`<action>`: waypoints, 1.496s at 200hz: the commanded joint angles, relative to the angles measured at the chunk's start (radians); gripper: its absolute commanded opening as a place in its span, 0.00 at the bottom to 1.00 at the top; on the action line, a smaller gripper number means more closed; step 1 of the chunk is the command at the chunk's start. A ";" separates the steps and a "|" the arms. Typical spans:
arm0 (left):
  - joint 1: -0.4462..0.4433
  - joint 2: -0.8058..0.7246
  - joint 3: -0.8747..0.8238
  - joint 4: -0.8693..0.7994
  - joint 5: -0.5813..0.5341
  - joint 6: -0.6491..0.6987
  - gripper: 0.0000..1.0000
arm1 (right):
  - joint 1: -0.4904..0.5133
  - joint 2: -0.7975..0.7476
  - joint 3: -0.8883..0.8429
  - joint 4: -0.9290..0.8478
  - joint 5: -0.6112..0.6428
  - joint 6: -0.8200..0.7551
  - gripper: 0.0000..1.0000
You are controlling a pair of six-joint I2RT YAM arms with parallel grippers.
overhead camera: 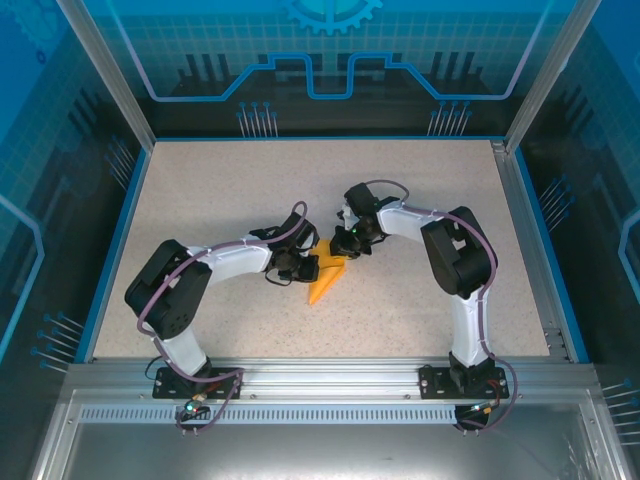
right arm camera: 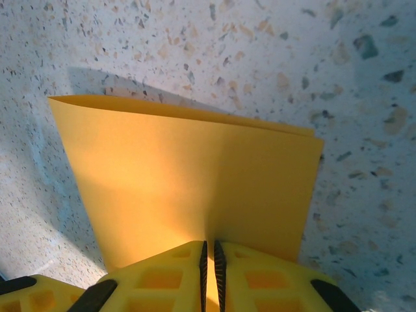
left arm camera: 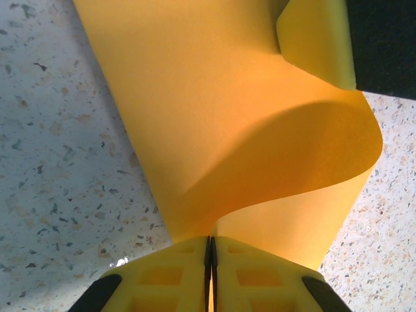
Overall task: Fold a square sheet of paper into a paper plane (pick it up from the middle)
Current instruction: Third fold the triangle at the center of the table.
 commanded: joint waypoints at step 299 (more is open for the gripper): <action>0.009 0.028 0.011 -0.003 0.004 0.016 0.13 | 0.021 0.033 -0.029 -0.047 0.052 -0.002 0.16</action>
